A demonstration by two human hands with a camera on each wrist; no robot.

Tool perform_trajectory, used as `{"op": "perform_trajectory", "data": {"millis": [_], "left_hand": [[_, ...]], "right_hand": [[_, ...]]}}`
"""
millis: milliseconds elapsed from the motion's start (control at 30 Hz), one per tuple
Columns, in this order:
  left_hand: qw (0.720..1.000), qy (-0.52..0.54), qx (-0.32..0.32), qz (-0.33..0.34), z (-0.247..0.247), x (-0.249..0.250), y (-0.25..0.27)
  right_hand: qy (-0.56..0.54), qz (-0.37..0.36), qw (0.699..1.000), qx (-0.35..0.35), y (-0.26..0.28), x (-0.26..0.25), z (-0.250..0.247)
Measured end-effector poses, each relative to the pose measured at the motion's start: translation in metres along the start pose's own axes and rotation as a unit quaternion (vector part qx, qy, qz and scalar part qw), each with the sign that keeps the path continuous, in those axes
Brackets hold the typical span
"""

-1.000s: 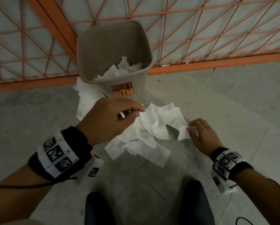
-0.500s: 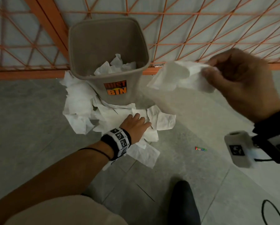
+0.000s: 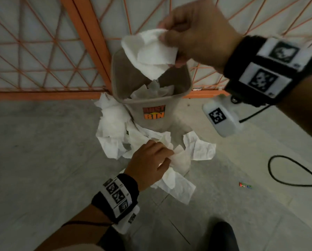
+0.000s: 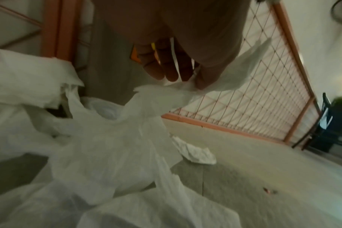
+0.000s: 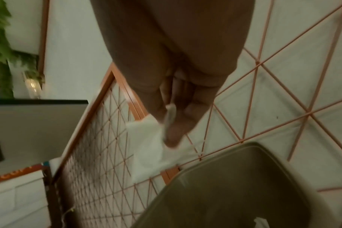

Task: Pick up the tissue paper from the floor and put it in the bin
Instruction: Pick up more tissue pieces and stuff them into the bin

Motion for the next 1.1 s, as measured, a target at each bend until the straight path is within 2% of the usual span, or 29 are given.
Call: {"op": "perform_trajectory", "data": {"millis": [100, 167, 300, 400, 500, 600, 667, 733, 800, 833, 900, 1000, 1067, 1100], "left_hand": [[0.998, 0.039, 0.046, 0.002, -0.032, 0.006, 0.015], [0.994, 0.070, 0.080, 0.000, -0.058, 0.009, 0.022], [0.980, 0.131, 0.150, 0.002, -0.120, 0.017, 0.018], [0.964, 0.144, 0.221, 0.041, -0.165, 0.027, -0.007], [0.951, 0.149, 0.268, 0.033, -0.193, 0.020, -0.044], [0.956, 0.118, 0.268, -0.032, -0.200, -0.004, -0.079], [0.970, 0.086, 0.210, -0.086, -0.196, -0.019, -0.094], [0.982, 0.018, 0.112, -0.149, -0.189, -0.029, -0.099], [0.984, -0.013, 0.063, -0.164, -0.185, -0.032, -0.096], [0.985, -0.007, 0.074, -0.154, -0.186, -0.030, -0.092], [0.984, 0.005, 0.142, -0.109, -0.192, -0.020, -0.078], [0.967, -0.017, 0.251, -0.030, -0.193, 0.000, -0.044], [0.966, -0.032, 0.254, 0.024, -0.177, 0.016, -0.018], [0.972, -0.032, 0.229, 0.050, -0.162, 0.019, -0.007]], "right_hand": [[0.060, 0.057, 0.993, -0.078, -0.016, 0.012, 0.016], [0.112, 0.041, 0.990, -0.081, -0.009, 0.019, 0.018], [0.104, -0.015, 0.994, 0.000, 0.027, 0.043, 0.019], [0.071, -0.005, 0.994, 0.078, 0.060, 0.080, 0.036], [0.038, -0.002, 0.991, 0.130, 0.093, 0.111, 0.061], [-0.010, -0.013, 0.985, 0.173, 0.118, 0.130, 0.081], [-0.038, -0.016, 0.985, 0.170, 0.126, 0.136, 0.090], [-0.058, 0.005, 0.986, 0.157, 0.130, 0.144, 0.097], [-0.041, 0.038, 0.989, 0.137, 0.131, 0.158, 0.106], [-0.012, 0.056, 0.991, 0.120, 0.131, 0.168, 0.112], [0.057, 0.098, 0.992, 0.058, 0.133, 0.194, 0.126], [0.135, 0.213, 0.964, -0.088, 0.141, 0.235, 0.152], [0.198, 0.249, 0.937, -0.143, 0.151, 0.252, 0.164], [0.230, 0.245, 0.930, -0.147, 0.156, 0.258, 0.167]]}}
Point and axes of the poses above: each hand's wrist, its own y-axis away from the middle knuckle, its own z-axis out of the palm, x = y × z, the point moved 2 cm from there along -y, towards the middle knuckle, and after that the axes turned 10 degrees about -x, right-handed, at the moved point
